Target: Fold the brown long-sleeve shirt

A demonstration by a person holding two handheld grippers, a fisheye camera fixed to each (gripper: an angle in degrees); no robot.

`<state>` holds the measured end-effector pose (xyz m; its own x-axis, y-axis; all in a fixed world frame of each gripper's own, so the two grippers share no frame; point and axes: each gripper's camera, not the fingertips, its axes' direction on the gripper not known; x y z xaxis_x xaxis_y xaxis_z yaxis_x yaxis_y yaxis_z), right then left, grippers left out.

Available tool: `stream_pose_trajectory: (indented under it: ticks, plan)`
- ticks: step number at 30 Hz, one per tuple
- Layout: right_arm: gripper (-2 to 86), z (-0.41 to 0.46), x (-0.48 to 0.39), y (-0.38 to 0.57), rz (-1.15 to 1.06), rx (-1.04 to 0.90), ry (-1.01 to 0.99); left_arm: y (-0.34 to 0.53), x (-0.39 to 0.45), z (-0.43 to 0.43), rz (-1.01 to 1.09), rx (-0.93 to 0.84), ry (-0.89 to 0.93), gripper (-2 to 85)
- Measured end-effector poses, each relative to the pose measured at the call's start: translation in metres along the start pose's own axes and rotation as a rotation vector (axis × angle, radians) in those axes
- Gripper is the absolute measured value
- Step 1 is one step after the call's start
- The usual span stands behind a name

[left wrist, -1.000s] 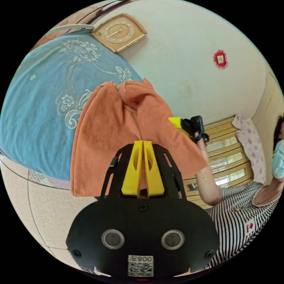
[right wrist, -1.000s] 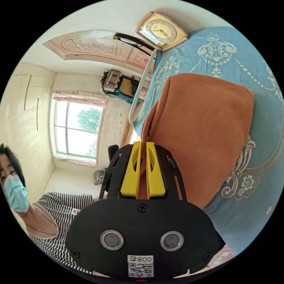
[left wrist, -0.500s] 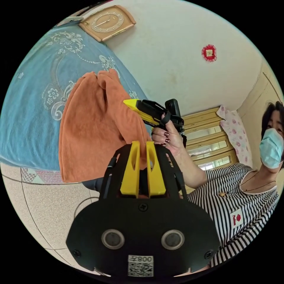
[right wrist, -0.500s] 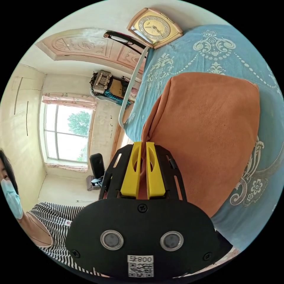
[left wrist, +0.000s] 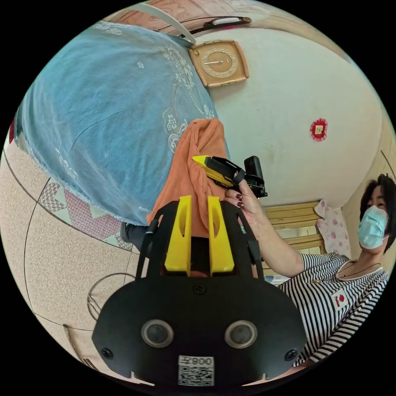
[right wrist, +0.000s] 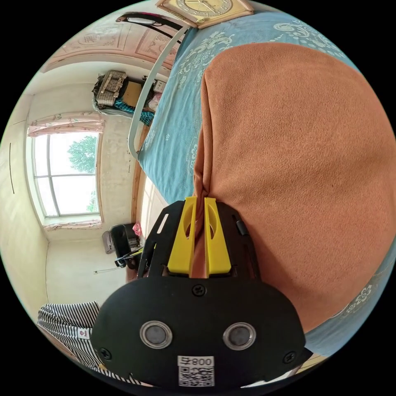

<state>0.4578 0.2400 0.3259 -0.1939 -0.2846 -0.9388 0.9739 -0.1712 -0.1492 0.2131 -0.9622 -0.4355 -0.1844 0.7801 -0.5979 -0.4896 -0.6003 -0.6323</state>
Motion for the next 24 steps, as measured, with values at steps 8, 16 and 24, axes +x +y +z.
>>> stream_pose_trajectory:
  ticks: [8, 16, 24]
  plan:
    - [3.3, -0.012, -0.023, -0.006, -0.028, 0.004, 0.062, 0.007, 0.077, 0.005, 0.357, -0.023, -0.275, 1.7]
    - [5.3, -0.023, -0.035, -0.007, -0.031, -0.004, 0.09, 0.007, 0.073, 0.048, 0.389, -0.203, -0.394, 0.2]
    - [1.6, -0.1, -0.048, 0.033, -0.195, 0.068, -0.145, 0.014, 0.026, 0.051, 0.184, -0.172, -0.336, 0.0]
